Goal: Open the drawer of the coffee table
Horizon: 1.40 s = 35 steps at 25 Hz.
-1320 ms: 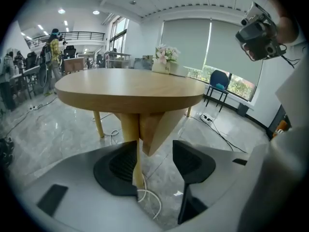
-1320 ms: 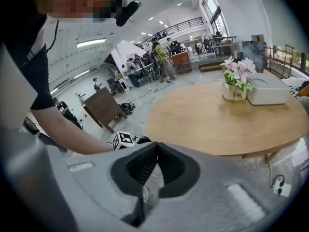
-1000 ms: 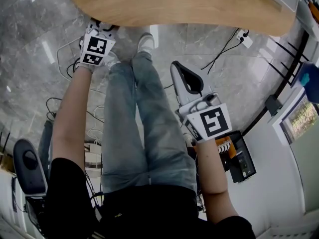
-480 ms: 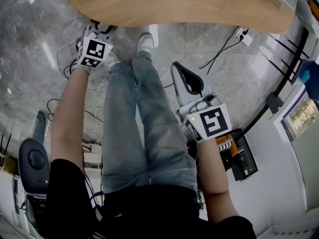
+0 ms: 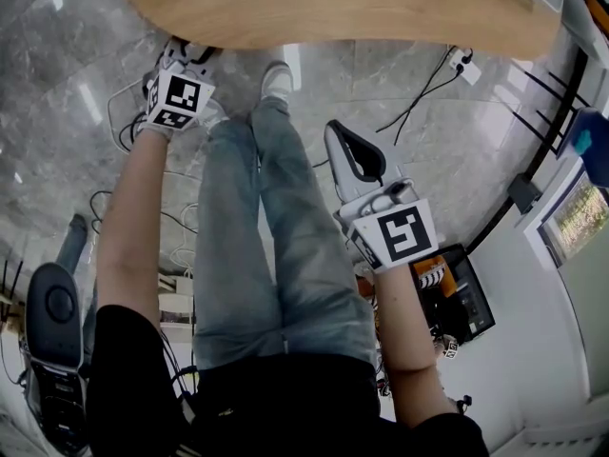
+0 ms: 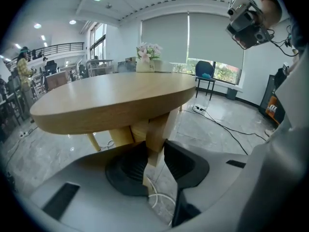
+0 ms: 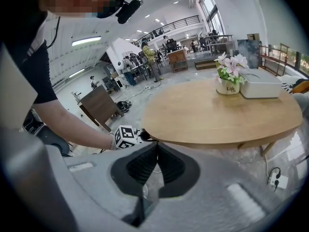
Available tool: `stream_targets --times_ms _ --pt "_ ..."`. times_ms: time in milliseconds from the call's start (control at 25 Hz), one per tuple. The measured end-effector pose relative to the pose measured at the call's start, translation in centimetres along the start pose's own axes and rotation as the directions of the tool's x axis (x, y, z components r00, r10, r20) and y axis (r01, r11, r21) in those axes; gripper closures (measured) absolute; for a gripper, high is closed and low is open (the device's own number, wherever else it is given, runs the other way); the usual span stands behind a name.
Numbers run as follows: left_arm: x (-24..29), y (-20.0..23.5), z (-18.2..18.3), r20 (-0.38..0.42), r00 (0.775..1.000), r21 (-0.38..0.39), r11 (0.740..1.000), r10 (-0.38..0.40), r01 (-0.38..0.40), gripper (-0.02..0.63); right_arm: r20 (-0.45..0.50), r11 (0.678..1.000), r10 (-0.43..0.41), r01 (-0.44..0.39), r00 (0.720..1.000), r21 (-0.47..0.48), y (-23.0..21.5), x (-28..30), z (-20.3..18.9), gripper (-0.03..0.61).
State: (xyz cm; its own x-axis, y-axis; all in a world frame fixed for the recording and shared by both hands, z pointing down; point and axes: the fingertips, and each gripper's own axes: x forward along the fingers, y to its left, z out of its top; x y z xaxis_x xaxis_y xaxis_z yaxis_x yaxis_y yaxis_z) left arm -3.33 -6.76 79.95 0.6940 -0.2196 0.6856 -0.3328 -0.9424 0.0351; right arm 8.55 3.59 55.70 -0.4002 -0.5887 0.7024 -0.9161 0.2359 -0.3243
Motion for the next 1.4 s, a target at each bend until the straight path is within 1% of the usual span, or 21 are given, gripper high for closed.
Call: stream_targets --times_ms 120,280,400,480,560,640,760,920,1040,1280,1400 --pt "0.1 -0.2 -0.1 -0.012 1.000 0.024 0.999 -0.023 0.024 0.495 0.001 1.000 -0.009 0.009 1.000 0.004 -0.1 -0.3 -0.4 0.581" --pt "0.4 -0.3 -0.2 -0.046 0.997 0.047 0.997 -0.062 0.064 0.489 0.002 1.000 -0.014 0.014 1.000 0.006 0.2 -0.6 -0.7 0.581" --pt "1.0 -0.5 -0.1 -0.068 0.994 0.059 0.994 -0.085 0.089 0.461 0.005 1.000 -0.016 0.015 1.000 0.005 0.3 -0.7 -0.8 0.581" --pt "1.0 -0.5 0.0 -0.070 0.994 0.074 0.993 -0.082 0.088 0.478 0.007 1.000 -0.018 0.017 1.000 0.005 0.3 -0.9 -0.9 0.581" --pt "0.8 -0.6 0.0 -0.067 0.995 0.106 0.991 -0.078 0.085 0.500 0.008 1.000 -0.019 0.019 1.000 0.006 0.3 -1.0 -1.0 0.581" --pt "0.7 -0.6 0.0 -0.075 0.994 0.149 0.985 -0.080 0.090 0.508 0.008 1.000 -0.022 0.022 1.000 0.006 0.2 -1.2 -1.1 0.581" --pt "0.5 -0.8 0.1 -0.079 0.993 0.189 0.976 -0.090 0.104 0.514 0.010 1.000 -0.029 0.029 1.000 0.007 0.1 -1.6 -1.3 0.581" --pt "-0.2 -2.6 -0.4 -0.087 0.989 0.238 0.961 -0.120 0.138 0.522 0.008 0.999 -0.038 0.038 0.999 0.014 0.1 -1.9 -1.9 0.581" --pt "-0.8 -4.4 -1.1 -0.095 0.986 0.246 0.956 -0.138 0.158 0.525 0.006 0.999 -0.038 0.038 0.999 0.017 0.1 -2.1 -2.1 0.581" --pt "-1.8 -7.6 -1.9 -0.103 0.983 0.224 0.960 -0.150 0.170 0.525 -0.001 0.999 -0.044 0.044 0.999 0.018 -0.4 -2.4 -3.1 0.581" --pt "-2.2 -8.9 -2.4 -0.117 0.980 0.219 0.959 -0.159 0.182 0.525 -0.015 0.998 -0.057 0.057 0.998 0.009 -1.3 -2.3 -3.9 0.581"
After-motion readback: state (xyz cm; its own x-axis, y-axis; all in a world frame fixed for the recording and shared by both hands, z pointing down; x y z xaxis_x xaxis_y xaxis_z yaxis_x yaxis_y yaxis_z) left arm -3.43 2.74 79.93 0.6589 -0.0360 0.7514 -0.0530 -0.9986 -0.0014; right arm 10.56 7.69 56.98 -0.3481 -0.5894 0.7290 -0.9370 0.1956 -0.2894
